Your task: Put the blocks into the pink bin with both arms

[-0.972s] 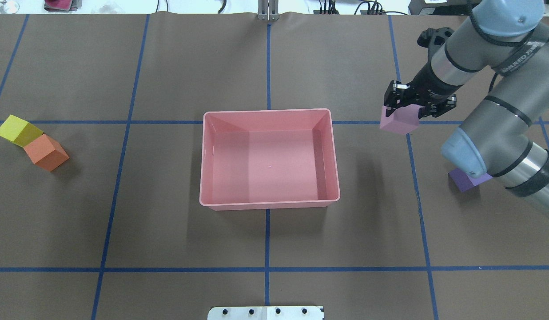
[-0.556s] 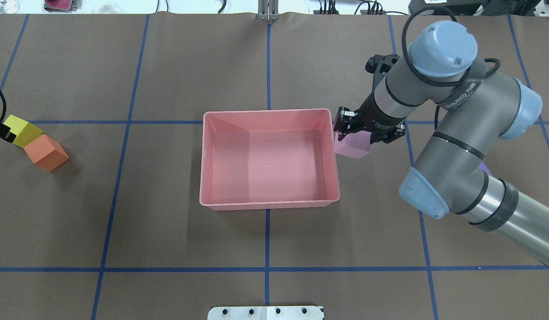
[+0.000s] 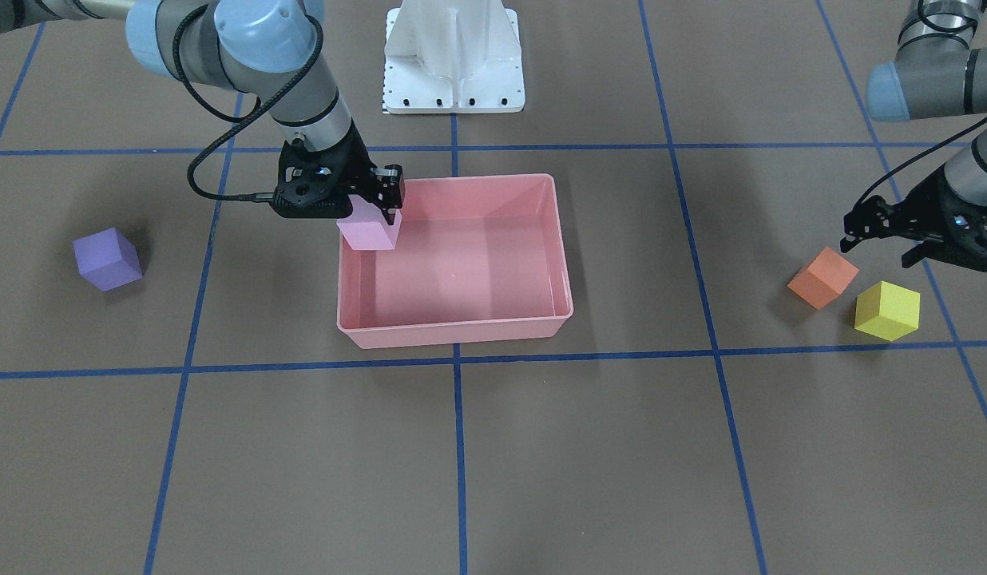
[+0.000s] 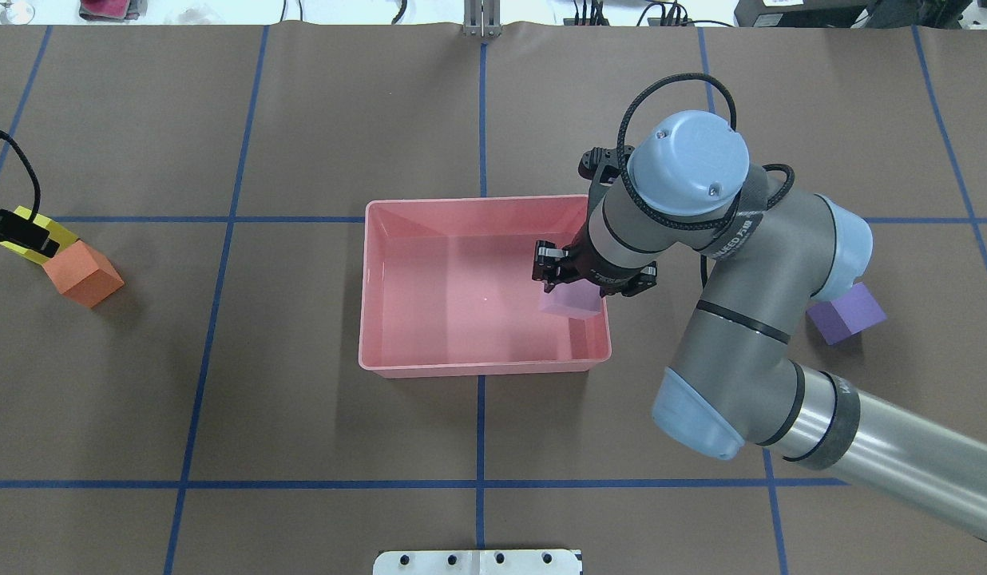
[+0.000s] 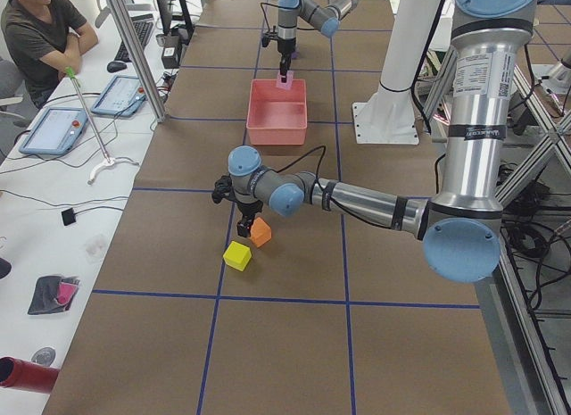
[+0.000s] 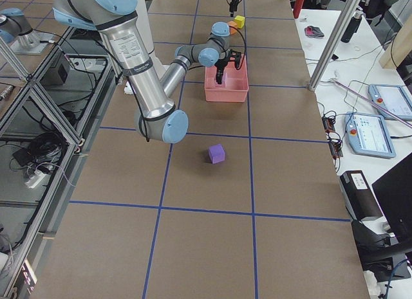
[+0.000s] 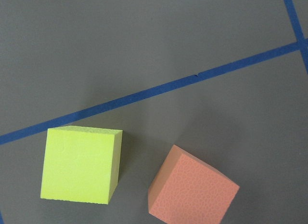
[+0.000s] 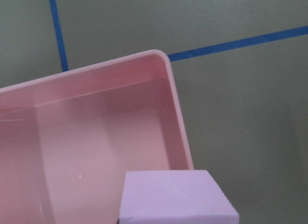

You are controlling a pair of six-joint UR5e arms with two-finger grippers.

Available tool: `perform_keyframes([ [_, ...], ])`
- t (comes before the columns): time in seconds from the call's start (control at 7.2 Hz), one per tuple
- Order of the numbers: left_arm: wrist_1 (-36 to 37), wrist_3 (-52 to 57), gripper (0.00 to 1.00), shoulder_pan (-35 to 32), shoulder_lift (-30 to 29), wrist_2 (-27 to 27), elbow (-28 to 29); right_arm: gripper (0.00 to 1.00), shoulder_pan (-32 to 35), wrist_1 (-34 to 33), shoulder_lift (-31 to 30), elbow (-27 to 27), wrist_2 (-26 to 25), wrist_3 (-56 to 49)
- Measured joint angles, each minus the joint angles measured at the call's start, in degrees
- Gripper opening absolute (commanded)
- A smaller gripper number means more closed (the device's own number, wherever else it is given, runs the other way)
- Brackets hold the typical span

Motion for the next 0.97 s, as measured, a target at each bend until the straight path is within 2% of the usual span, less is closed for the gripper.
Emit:
perform_keyframes([
  [0.14,0.0,-0.3,0.99,0.4,-0.1,0.3,0.4,0.2,-0.8,0.0,0.4,-0.6,-0.6,0.1],
  [0.28,-0.1,-2.6,0.99,0.8,-0.2,0.4,1.0,0.32,-1.4,0.1,1.4,-2.1,-1.1,0.3],
  [0.42,-0.1,-8.8,0.99,1.0,-0.2,0.3,1.6,0.6,-1.7,0.1,2.4,-3.5,-1.4,1.2],
  [0.56,0.0,-16.4,0.99,1.0,-0.2,0.1,2.0,0.83,-2.0,0.1,2.9,-4.2,-1.6,2.3],
  [0.69,0.0,-24.0,0.99,1.3,-0.4,-0.1,2.3,0.99,-2.3,0.1,3.0,-4.6,-1.6,2.9],
  [0.97,0.2,-42.3,0.99,2.9,-2.6,-0.2,2.8,0.99,-2.6,0.1,3.1,-4.8,-1.7,3.2],
])
